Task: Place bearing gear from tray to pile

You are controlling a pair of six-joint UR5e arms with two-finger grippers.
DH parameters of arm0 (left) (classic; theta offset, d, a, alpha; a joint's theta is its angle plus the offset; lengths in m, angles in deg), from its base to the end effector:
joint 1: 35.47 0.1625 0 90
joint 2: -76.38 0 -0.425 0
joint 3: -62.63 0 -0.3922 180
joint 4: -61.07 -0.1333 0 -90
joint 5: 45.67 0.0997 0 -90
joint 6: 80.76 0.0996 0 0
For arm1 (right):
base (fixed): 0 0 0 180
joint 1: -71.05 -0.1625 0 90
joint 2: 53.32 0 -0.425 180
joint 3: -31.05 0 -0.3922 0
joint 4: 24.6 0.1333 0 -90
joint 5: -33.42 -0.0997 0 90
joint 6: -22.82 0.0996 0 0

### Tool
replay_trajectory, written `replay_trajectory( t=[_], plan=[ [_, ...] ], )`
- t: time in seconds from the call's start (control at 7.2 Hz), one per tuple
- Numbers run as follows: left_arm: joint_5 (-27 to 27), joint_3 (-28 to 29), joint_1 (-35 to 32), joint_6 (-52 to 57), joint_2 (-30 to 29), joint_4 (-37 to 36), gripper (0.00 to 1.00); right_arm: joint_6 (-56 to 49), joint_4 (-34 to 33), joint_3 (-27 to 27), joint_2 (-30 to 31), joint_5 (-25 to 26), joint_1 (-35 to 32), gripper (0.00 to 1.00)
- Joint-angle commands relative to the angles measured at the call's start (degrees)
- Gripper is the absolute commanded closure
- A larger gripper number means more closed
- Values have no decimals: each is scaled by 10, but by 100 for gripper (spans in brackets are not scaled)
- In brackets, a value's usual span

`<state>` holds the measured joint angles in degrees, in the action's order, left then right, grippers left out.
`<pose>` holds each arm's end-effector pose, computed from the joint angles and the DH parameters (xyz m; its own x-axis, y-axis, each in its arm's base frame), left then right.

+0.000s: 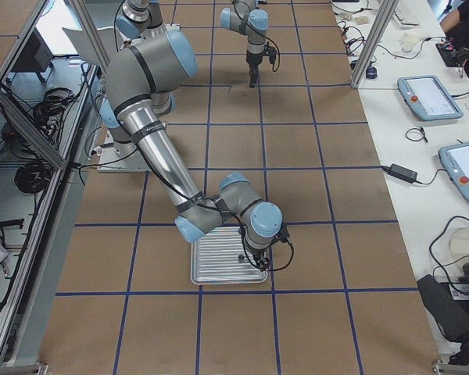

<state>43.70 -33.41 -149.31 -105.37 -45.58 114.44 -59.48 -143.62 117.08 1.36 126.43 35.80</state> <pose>-0.3781 -0.5231 0.1797 -0.9999 -0.0136 0.0000 -0.0136 0.9996 0.0263 -0.4783 -0.4949 0.2018 -0.8861 -0.4624 -0.0333 -0.4636 0.8842 0.0574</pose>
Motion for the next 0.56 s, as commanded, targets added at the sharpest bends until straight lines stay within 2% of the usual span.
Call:
replay_trajectory(
  t=[0.0, 0.14, 0.28, 0.42],
  plan=[
    [0, -3, -9, -12, -15, -24, 10, 8, -9, 13, -9, 4, 7, 7],
    [-1, -11, -13, -15, -2, -18, 22, 24, -23, 17, -9, 5, 9, 8],
    [-3, -18, -15, -14, 7, -19, 21, 41, -25, 25, -9, 10, 10, 11],
    [1, -18, -14, -13, 6, -19, 31, 58, -25, 31, -8, 20, 10, 14]
  ],
)
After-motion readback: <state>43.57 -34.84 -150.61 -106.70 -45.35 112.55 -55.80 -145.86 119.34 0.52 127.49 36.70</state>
